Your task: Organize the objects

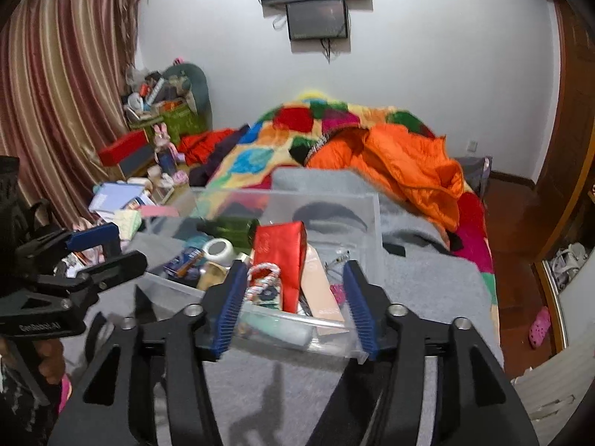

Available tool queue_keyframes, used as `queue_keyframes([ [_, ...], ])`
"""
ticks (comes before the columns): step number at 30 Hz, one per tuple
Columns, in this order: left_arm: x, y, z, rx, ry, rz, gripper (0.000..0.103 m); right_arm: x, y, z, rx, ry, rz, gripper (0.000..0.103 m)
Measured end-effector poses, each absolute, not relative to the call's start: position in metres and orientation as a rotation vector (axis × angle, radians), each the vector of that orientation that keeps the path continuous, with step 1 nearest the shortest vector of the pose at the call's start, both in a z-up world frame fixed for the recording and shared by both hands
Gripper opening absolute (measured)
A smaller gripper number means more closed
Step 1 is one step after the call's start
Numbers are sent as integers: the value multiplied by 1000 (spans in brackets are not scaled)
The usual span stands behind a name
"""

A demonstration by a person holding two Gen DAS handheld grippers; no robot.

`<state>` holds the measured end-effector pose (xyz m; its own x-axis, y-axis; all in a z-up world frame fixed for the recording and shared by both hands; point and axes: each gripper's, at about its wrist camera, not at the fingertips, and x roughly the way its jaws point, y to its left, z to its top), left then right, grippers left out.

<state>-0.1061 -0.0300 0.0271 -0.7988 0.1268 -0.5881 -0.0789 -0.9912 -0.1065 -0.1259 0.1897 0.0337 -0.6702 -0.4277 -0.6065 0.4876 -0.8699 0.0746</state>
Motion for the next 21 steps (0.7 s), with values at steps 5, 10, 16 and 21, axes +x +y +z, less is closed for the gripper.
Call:
queue_keyframes([
  [5,-88,-21,32,-896,-66,2908,97,-102,190,43,805,137,-2498,67],
  [10,-71,-14,28,-883,-51,2904,98,-86,192,38,804,124,-2507,71],
  [16,-59,-7,22,-888,-46,2898,99,-80,197,28,835,90,-2510,71],
  [21,-55,-9,21,-890,-86,2894,99,-75,200,24,848,74,-2514,71],
])
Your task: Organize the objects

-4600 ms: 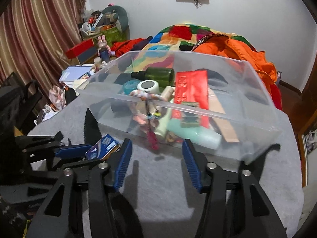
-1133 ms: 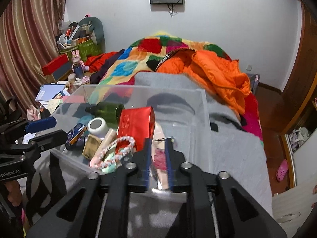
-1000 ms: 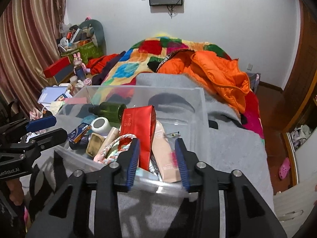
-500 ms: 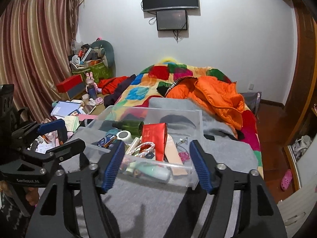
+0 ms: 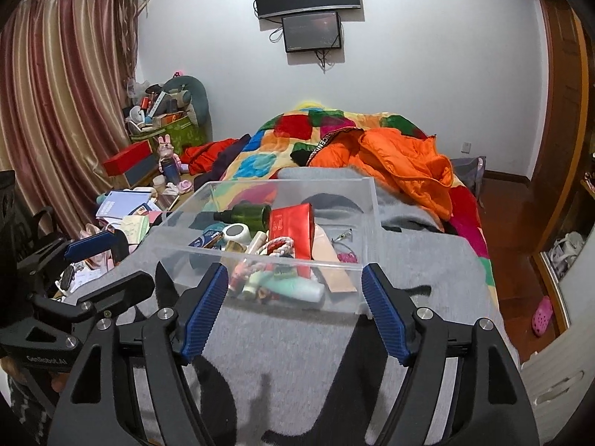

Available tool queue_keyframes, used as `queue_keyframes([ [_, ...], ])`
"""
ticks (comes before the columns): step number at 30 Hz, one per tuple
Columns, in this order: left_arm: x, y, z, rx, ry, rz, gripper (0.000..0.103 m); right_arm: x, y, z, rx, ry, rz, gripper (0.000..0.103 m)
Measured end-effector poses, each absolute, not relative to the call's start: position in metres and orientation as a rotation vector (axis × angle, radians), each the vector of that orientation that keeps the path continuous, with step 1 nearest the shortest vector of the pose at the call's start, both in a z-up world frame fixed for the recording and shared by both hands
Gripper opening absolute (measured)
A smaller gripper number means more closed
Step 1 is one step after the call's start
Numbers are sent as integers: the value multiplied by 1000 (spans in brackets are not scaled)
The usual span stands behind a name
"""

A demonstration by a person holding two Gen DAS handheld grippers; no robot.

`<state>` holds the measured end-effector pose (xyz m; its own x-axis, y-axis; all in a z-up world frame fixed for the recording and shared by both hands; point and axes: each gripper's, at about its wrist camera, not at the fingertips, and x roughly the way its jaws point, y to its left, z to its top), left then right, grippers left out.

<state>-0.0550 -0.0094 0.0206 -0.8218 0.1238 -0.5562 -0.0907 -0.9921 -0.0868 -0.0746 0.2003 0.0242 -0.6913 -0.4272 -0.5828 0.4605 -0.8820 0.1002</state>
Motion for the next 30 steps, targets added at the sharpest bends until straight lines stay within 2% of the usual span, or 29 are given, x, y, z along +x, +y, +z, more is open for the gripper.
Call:
queue_keyframes([
  [21,-53,-9,17,-905,-106,2885,99,-64,203,21,846,71,-2501,72],
  [30,-53,-6,15,-908,-93,2880,99,-63,202,20,847,68,-2497,77],
])
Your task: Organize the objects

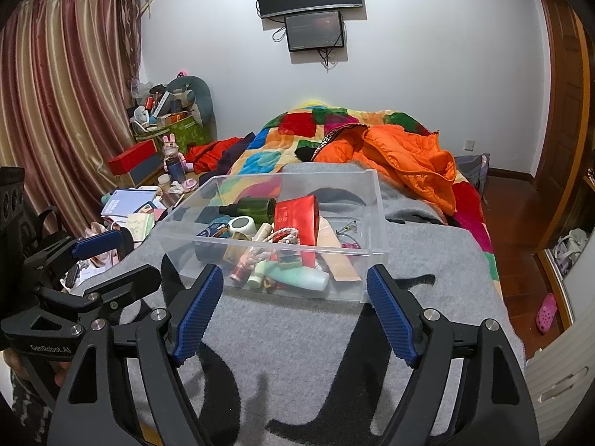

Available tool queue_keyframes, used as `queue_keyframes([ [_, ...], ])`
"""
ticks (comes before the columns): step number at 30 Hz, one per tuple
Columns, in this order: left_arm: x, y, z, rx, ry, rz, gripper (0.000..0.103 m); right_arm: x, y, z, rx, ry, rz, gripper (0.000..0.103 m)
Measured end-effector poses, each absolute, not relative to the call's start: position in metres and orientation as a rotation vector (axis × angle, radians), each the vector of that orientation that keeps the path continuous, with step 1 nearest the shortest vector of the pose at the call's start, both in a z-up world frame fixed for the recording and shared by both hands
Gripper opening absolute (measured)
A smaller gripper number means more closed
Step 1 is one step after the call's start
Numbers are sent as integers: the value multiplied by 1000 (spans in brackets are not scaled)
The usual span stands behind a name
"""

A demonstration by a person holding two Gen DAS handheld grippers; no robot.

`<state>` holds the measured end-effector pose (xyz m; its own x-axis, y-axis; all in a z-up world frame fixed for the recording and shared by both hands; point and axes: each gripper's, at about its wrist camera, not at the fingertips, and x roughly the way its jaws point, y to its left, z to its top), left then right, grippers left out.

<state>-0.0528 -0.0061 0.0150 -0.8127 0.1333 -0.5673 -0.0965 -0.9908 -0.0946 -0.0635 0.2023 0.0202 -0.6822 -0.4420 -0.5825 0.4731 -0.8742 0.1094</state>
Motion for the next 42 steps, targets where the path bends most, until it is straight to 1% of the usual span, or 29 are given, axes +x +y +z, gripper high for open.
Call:
queue_keyframes([
  [30,-53,-5,15,-898,-84,2881,99,-63,203,15,872,38,-2484,77],
  [42,-55,-1,11,-911,-76,2865,99,-66,205,11,896,14,-2477,79],
])
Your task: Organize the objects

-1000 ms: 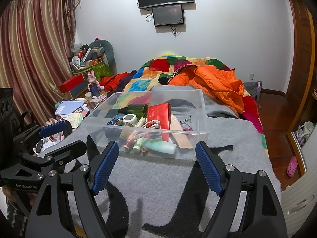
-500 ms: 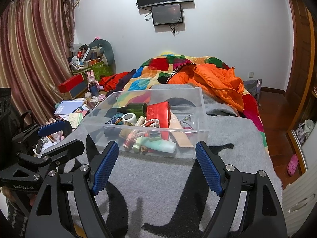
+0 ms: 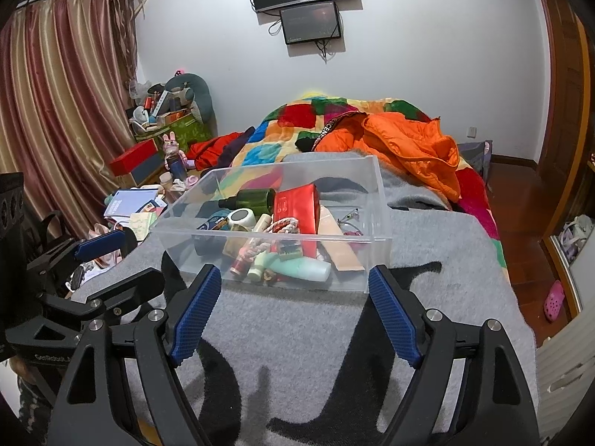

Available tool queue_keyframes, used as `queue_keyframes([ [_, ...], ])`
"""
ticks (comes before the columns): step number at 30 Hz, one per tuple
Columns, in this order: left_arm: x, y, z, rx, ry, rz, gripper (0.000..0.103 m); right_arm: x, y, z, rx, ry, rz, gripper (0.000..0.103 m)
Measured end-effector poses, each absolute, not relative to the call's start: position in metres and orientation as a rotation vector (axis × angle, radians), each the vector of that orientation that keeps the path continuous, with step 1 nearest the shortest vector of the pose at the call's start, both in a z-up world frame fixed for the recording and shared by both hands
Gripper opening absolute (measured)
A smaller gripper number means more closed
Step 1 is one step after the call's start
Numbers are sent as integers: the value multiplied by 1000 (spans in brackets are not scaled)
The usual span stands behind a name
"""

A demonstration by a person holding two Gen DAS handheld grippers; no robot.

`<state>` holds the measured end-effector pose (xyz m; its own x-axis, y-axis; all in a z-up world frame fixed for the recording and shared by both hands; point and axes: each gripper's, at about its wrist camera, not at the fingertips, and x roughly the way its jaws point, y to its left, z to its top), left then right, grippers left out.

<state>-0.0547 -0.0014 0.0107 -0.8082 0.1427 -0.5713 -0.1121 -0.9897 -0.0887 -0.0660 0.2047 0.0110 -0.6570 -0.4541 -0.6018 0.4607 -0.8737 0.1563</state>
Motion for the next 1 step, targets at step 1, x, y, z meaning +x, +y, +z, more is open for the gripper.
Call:
queue_keyframes([
  [1,-55,-1,11,-911,-77,2864,99,-66,205,11,897,14,-2476,79],
])
